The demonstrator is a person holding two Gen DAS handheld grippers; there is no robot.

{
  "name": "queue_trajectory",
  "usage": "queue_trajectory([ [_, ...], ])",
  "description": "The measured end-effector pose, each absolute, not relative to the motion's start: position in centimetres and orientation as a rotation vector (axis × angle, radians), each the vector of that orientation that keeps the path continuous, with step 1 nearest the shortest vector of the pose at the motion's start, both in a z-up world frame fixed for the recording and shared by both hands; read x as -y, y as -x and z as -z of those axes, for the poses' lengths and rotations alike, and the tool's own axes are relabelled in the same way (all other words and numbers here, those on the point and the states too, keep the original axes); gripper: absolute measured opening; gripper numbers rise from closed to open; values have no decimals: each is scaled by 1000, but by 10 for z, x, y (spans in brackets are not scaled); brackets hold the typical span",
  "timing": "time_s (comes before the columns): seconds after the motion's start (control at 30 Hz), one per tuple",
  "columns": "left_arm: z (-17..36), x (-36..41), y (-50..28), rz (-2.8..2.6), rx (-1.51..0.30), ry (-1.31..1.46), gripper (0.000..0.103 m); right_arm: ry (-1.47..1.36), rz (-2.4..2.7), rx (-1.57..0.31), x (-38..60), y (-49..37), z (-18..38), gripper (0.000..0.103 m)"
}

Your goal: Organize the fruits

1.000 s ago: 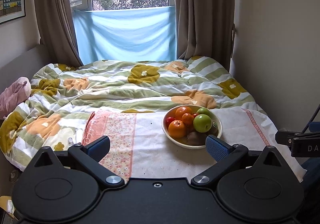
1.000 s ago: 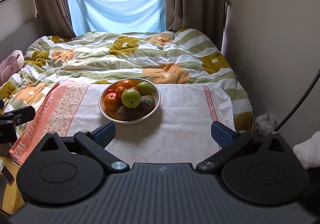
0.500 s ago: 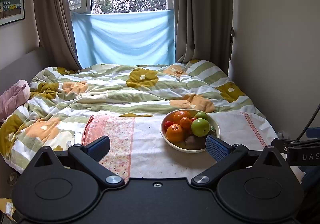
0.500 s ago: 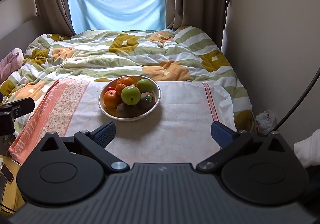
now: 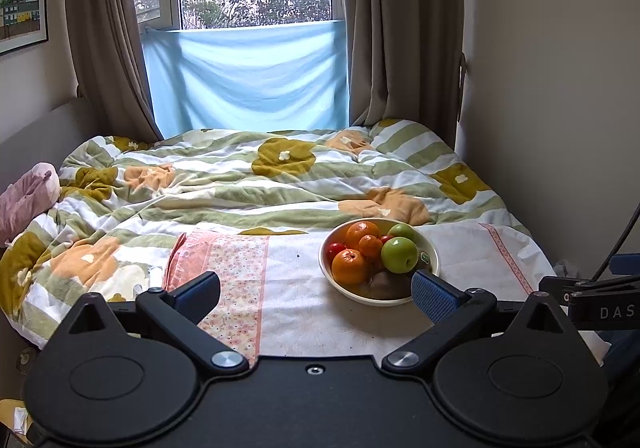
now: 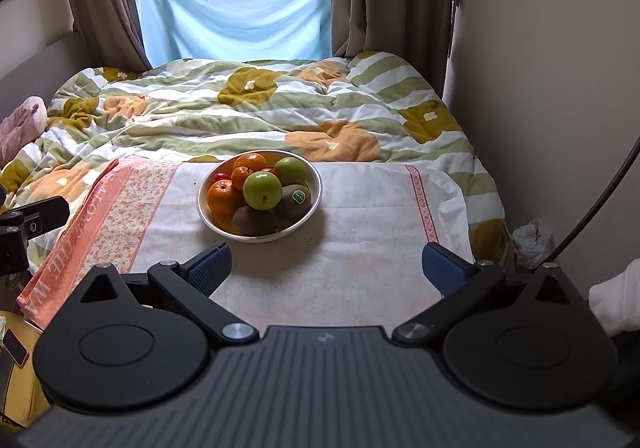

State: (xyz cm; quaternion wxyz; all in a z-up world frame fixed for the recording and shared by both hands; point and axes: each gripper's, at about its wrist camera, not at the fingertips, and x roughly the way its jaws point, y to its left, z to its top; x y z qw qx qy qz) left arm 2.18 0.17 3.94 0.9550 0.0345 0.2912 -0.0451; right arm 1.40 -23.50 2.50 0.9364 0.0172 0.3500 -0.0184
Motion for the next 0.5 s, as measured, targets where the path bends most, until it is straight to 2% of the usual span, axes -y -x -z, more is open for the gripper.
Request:
queue_trajectory([
  [0.5,-39,-3,-22,109,-597,-47,103,-30,37,-723,231,-14,-24,103],
])
